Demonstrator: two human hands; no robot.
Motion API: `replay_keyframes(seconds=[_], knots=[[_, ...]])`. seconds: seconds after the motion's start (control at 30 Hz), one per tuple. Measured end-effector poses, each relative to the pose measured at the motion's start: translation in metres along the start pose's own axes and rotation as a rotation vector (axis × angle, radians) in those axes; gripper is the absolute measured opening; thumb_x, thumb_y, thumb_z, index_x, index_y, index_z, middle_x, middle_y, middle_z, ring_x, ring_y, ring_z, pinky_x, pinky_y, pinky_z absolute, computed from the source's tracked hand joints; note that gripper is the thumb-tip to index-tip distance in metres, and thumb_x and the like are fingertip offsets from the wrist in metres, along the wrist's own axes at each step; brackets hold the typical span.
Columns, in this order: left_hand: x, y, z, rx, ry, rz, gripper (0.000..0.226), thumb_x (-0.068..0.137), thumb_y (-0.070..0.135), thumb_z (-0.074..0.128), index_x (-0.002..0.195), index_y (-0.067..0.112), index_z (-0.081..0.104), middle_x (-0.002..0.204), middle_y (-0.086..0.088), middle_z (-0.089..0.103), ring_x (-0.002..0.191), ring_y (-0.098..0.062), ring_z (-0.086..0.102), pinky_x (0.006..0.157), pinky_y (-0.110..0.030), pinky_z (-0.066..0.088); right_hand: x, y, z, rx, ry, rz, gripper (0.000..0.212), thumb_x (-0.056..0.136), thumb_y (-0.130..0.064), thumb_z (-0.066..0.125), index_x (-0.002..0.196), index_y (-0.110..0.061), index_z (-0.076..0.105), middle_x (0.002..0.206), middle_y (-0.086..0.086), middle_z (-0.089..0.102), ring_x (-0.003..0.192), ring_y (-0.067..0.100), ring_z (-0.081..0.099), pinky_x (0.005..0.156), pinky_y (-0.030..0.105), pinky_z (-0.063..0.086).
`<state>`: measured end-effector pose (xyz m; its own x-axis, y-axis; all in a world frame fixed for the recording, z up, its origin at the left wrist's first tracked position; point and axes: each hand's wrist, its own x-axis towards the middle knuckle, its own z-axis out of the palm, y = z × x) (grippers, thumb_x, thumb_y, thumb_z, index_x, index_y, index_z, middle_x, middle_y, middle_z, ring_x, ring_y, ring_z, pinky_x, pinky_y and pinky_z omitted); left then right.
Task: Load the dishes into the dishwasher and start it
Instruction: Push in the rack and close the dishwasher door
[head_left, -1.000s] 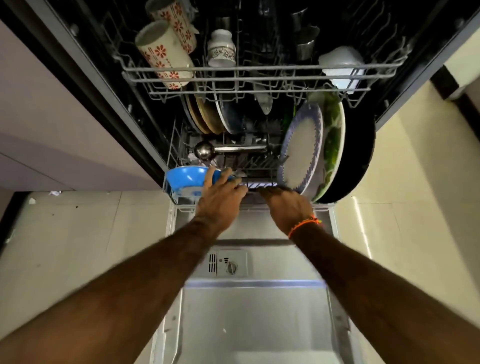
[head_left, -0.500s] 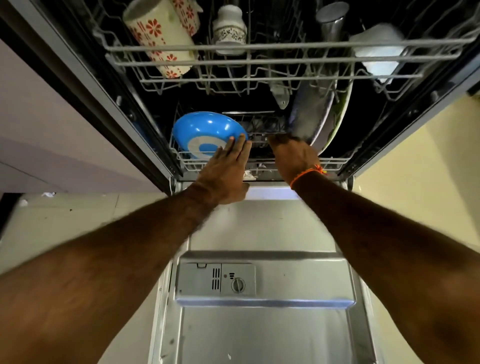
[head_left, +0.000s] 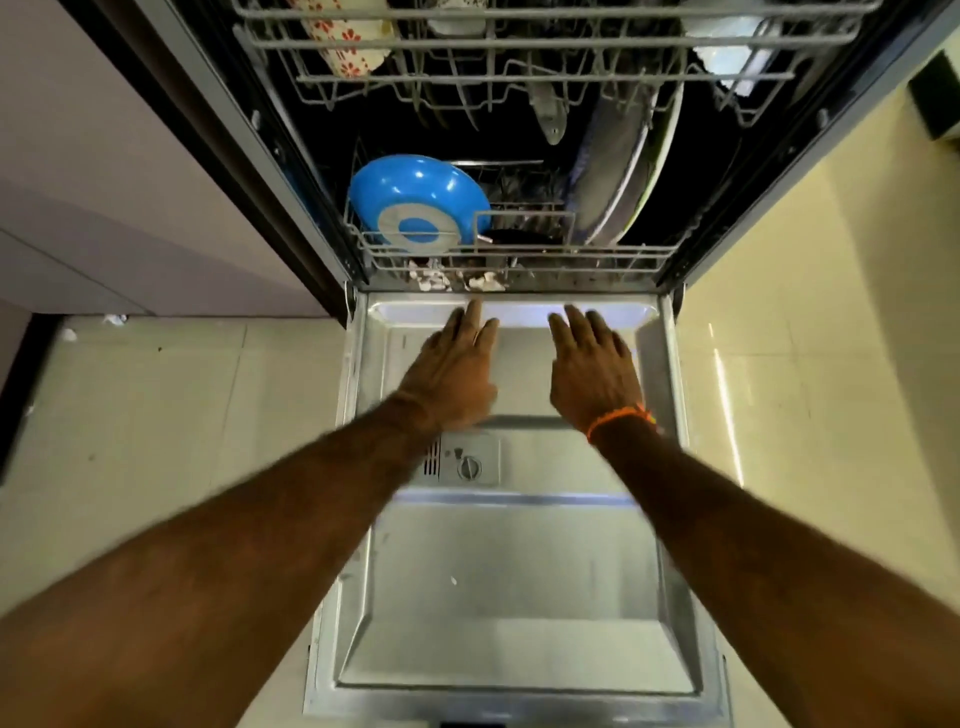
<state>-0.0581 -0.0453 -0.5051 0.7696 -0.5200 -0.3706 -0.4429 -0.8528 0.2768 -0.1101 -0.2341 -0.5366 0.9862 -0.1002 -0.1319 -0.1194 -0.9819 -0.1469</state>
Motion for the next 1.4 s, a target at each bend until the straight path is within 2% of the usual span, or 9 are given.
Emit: replay_keyframes(seconds=[0.2, 0.47, 0.73, 0.83, 0.93, 1.0, 1.13, 1.27, 1.4], knots=[[-0.121, 0.010, 0.100, 0.014, -0.128, -0.054, 0.090, 0.095, 0.039, 0.058, 0.162, 0.011, 0.004, 0.169, -0.014, -0.009, 0.156, -0.030, -0.001, 0.125, -0.041, 0.009, -0.191, 0.013, 0.066, 0.166, -0.223, 0.202, 0.063, 0.090, -0.017, 0.060, 0.150, -0.013, 0.040, 0.157, 0.012, 0.039, 0.143, 0.032, 0.037, 0.117, 0.045, 0.033], [-0.249, 0.034, 0.211, -0.035, -0.384, -0.158, 0.094, 0.095, 0.040, 0.058, 0.161, 0.011, -0.002, 0.169, -0.013, -0.010, 0.156, -0.030, -0.003, 0.126, -0.044, 0.012, -0.388, -0.020, 0.144, 0.312, -0.329, 0.600, 0.077, 0.100, -0.048, 0.046, 0.158, -0.010, 0.014, 0.167, 0.014, 0.000, 0.153, 0.035, 0.005, 0.122, 0.050, 0.016], [-0.290, 0.041, 0.288, 0.035, -0.449, -0.116, 0.104, 0.093, 0.040, 0.062, 0.160, 0.012, -0.013, 0.165, -0.014, -0.024, 0.153, -0.032, -0.020, 0.126, -0.051, 0.004, -0.387, -0.038, 0.187, 0.976, 0.058, 1.241, 0.122, 0.085, -0.037, 0.078, 0.155, -0.003, -0.015, 0.164, 0.014, -0.022, 0.153, 0.032, -0.010, 0.125, 0.047, 0.011], [-0.295, 0.038, 0.304, 0.093, -0.382, -0.100, 0.110, 0.091, 0.045, 0.063, 0.159, 0.013, -0.017, 0.164, -0.016, -0.028, 0.151, -0.034, -0.024, 0.126, -0.054, 0.000, -0.374, -0.034, 0.205, 1.301, 0.187, 1.581, 0.134, 0.065, -0.037, 0.093, 0.157, -0.006, 0.001, 0.163, 0.020, 0.014, 0.150, 0.038, 0.019, 0.121, 0.052, 0.025], [-0.295, 0.039, 0.308, 0.108, -0.351, -0.085, 0.116, 0.087, 0.049, 0.066, 0.159, 0.012, -0.017, 0.163, -0.016, -0.029, 0.151, -0.035, -0.024, 0.125, -0.055, 0.000, -0.377, -0.030, 0.208, 1.815, 0.169, 1.594, 0.086, 0.062, -0.033, 0.093, 0.134, -0.021, 0.048, 0.133, 0.011, 0.059, 0.122, 0.034, 0.058, 0.103, 0.055, 0.049], [-0.296, 0.037, 0.311, 0.104, -0.344, -0.090, 0.119, 0.085, 0.049, 0.069, 0.159, 0.013, -0.017, 0.163, -0.016, -0.028, 0.152, -0.035, -0.024, 0.125, -0.056, 0.001, -0.384, -0.031, 0.212, 1.902, 0.099, 1.500, 0.053, 0.071, -0.030, 0.088, 0.113, -0.024, 0.056, 0.123, 0.012, 0.064, 0.113, 0.033, 0.061, 0.100, 0.053, 0.052], [-0.305, 0.042, 0.301, 0.151, -0.337, -0.099, 0.126, 0.081, 0.051, 0.074, 0.159, 0.012, -0.017, 0.163, -0.017, -0.028, 0.152, -0.035, -0.023, 0.125, -0.056, -0.001, -0.388, -0.038, 0.195, 1.885, 0.102, 1.525, 0.042, 0.075, -0.029, 0.086, 0.104, -0.021, 0.056, 0.115, 0.013, 0.064, 0.107, 0.032, 0.062, 0.098, 0.052, 0.053], [-0.329, 0.060, 0.259, 0.216, -0.201, -0.122, 0.129, 0.077, 0.060, 0.076, 0.159, 0.010, -0.010, 0.167, -0.020, -0.014, 0.154, -0.040, -0.011, 0.124, -0.059, 0.005, -0.395, -0.047, 0.138, 1.834, 0.092, 1.555, 0.060, 0.062, -0.033, 0.093, 0.110, -0.017, 0.060, 0.117, 0.015, 0.066, 0.105, 0.034, 0.065, 0.089, 0.056, 0.057], [-0.358, 0.075, 0.171, 0.274, -0.017, -0.059, 0.108, 0.079, 0.061, 0.074, 0.157, 0.009, 0.019, 0.163, -0.021, 0.024, 0.151, -0.041, 0.020, 0.121, -0.059, 0.020, -0.391, -0.057, 0.029, 1.752, 0.069, 1.546, 0.086, 0.049, -0.047, 0.095, 0.121, -0.017, 0.059, 0.112, 0.012, 0.068, 0.101, 0.031, 0.066, 0.083, 0.050, 0.059]])
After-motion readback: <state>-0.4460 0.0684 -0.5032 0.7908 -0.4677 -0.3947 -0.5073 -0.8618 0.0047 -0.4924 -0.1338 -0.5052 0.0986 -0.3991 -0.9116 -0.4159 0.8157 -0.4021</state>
